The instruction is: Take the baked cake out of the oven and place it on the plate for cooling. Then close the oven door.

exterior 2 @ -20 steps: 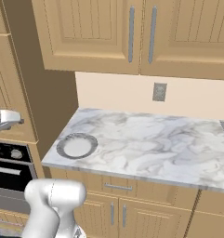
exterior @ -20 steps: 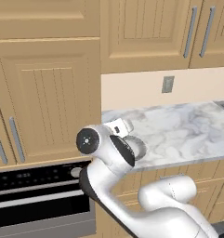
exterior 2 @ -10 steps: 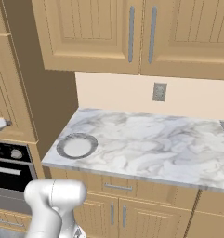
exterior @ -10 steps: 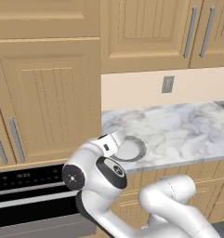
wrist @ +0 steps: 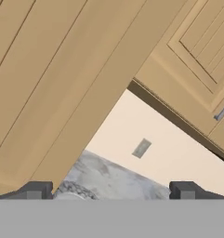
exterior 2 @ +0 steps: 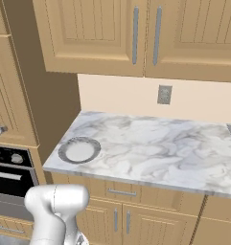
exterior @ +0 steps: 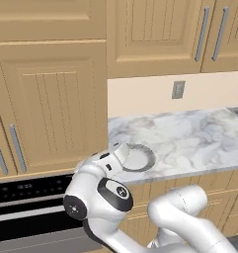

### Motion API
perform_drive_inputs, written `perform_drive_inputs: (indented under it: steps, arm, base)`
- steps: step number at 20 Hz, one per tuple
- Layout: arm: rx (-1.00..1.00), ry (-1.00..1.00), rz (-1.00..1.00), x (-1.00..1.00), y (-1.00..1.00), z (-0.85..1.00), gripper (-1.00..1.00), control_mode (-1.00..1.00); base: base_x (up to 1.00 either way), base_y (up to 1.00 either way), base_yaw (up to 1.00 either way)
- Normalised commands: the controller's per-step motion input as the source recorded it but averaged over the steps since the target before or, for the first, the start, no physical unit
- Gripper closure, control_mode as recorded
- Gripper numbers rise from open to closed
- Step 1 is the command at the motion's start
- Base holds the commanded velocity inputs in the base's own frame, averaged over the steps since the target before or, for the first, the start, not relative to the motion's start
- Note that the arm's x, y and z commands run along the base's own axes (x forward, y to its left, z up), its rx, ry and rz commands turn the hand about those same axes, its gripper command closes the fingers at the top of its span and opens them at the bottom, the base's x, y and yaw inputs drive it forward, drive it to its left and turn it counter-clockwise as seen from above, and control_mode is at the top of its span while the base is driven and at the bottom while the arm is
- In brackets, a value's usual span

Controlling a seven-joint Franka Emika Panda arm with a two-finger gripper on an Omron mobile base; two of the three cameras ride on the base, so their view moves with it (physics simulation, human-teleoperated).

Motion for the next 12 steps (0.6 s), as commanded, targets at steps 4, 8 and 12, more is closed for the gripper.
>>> perform_drive_inputs:
  steps: [4, 8, 12]
  arm:
    - [-0.03, -0.03, 0.00, -0.24, 0.12, -0.02, -1.00, -1.00]
    - [-0.06, 0.00, -0.01, -0.20, 0.34, -0.17, -1.00, -1.00]
    - [-0.03, 0.00, 0.00, -0.92, 0.38, -0.18, -1.00, -1.00]
  base:
    - [0.00, 0.00, 0.00]
    - [0.00, 0.00, 0.00]
    - [0.00, 0.00, 0.00]
